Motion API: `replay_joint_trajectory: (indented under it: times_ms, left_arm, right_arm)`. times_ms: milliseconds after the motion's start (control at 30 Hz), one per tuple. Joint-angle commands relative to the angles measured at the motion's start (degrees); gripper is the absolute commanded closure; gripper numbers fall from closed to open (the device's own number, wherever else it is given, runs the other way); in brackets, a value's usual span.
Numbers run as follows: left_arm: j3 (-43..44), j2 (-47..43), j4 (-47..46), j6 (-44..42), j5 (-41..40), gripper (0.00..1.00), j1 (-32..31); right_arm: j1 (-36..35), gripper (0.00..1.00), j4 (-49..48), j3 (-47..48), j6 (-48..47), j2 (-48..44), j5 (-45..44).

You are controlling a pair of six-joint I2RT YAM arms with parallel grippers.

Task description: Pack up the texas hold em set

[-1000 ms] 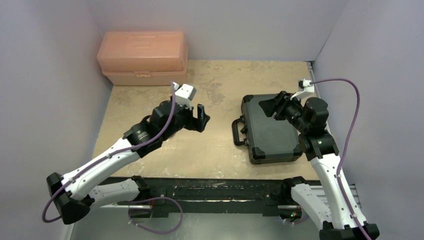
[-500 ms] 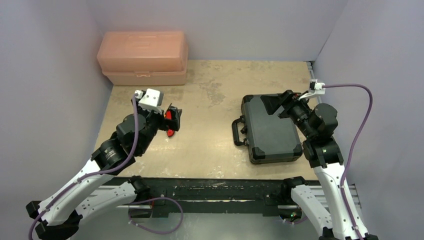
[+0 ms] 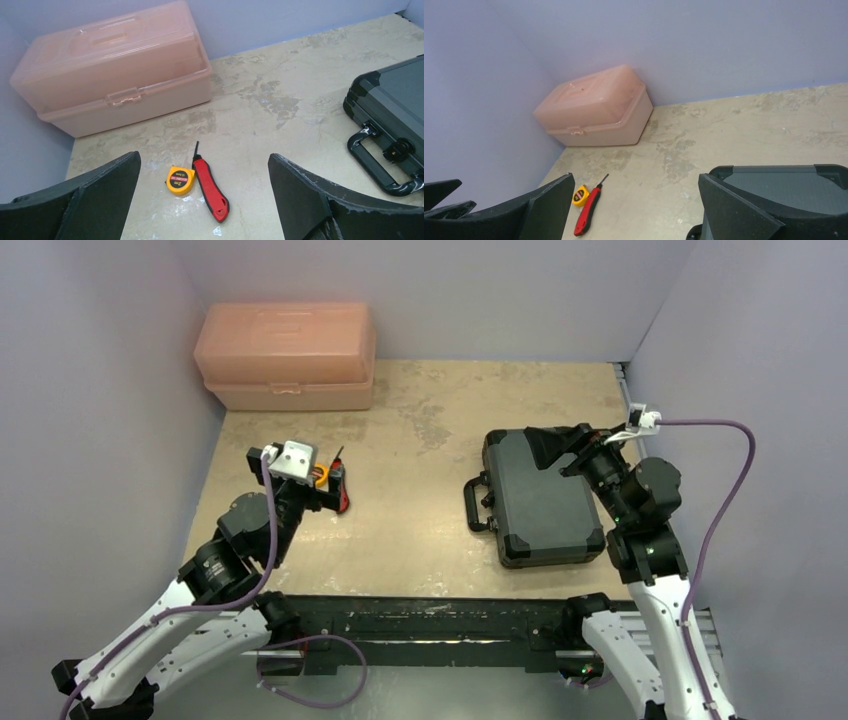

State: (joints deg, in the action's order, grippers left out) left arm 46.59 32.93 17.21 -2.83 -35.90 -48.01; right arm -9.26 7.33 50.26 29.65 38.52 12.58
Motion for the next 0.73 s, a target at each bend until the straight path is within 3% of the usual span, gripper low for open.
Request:
replay_joint_trajectory:
  times_ms: [0,700]
  left_arm:
    - [0.06,-1.16,-2.82,-3.57,-1.53,0.00,0.37]
    - [0.35,-3.18,-0.74,-4.03,0.22,0.00,0.37]
  right_arm:
    - [0.05,0.01,-4.92,-1.85,-2.14,-2.57,-1.86]
    - [0.03,0.01,-2.77,-0.18,-3.43,-2.48,-4.71]
